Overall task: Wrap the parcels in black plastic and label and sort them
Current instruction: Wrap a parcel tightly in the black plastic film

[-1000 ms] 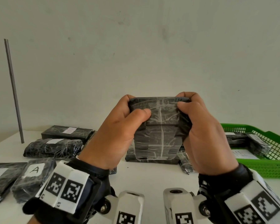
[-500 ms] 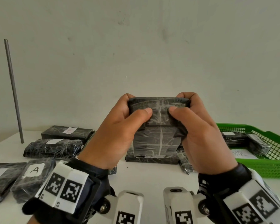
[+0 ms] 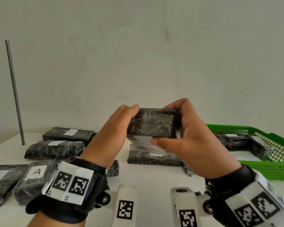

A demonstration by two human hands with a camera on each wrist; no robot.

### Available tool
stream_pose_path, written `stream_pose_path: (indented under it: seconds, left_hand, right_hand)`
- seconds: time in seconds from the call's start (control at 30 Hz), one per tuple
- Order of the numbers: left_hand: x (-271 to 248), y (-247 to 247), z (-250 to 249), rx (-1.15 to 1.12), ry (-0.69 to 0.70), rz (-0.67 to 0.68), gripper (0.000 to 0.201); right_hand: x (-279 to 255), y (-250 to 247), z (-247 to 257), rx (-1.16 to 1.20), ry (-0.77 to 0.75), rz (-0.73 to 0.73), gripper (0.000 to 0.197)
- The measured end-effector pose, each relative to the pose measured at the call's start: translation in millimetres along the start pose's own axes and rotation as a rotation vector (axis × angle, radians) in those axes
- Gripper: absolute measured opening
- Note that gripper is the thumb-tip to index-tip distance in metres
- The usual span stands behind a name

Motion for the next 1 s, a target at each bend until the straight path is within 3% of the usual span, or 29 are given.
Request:
stream_pose_path:
  seconds: [0.07,0.13,0.2,0.3,0.43,0.53,0.6,0.73,0.8,0.9,1.0]
  left_hand:
    - [0,4,8,0.139,-0.134,0.023,0.062]
    - [-3,8,11,0.066,-0.335,0.045,0.059]
    - [-6,9,11,-0.058,-0.399,0.050,0.051]
    - [0,-2,10,-0.046,-0.274,-0.026,0.031]
    - [8,-20,7,0.042,-0.146,-0.083,0.021]
    - [7,-31,2,0.056,-0.053,-0.033,0.031]
    - [5,-33,0,0.007,-0.023,0.018,0.028]
    - [9,-36,4,-0.090,-0.021,-0.112,0.027]
    - [10,-36,9,-0.026,-0.053,-0.094,0.040]
    - [8,-39,12,0.132,-0.066,-0.026,0.033]
    - [18,-47,10,0.120,-0.052,-0.168,0.030]
  right_hand:
    - [-1,3,0,-0.200,-0.100,-0.042,0.050]
    - [-1,10,-1,-0.380,-0.179,-0.031,0.049]
    - [0,16,-7,-0.505,-0.199,0.040,0.052]
    - [0,13,-12,-0.507,-0.054,0.184,0.049]
    - [4,-3,-22,-0.402,0.062,0.076,0.044]
    - [10,-12,-41,-0.378,0.164,0.002,0.068]
    - [13,-14,-53,-0.270,0.249,-0.063,0.079]
    - [17,-7,-61,-0.132,0.257,-0.180,0.032]
    - [17,-4,-63,-0.060,0.261,-0.267,0.029]
    - [21,-2,-69,0.097,0.340,-0.377,0.025]
    - [31,1,-71,0.208,0.377,-0.393,0.020]
Point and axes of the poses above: each hand's wrist, its own x-axis towards the middle knuckle, its own y-axis out of the palm, z = x × y, the point moved 3 cm from there along x, towards the middle knuckle, and after that the axes turned 7 degrees about -z, right-handed, at the moved point
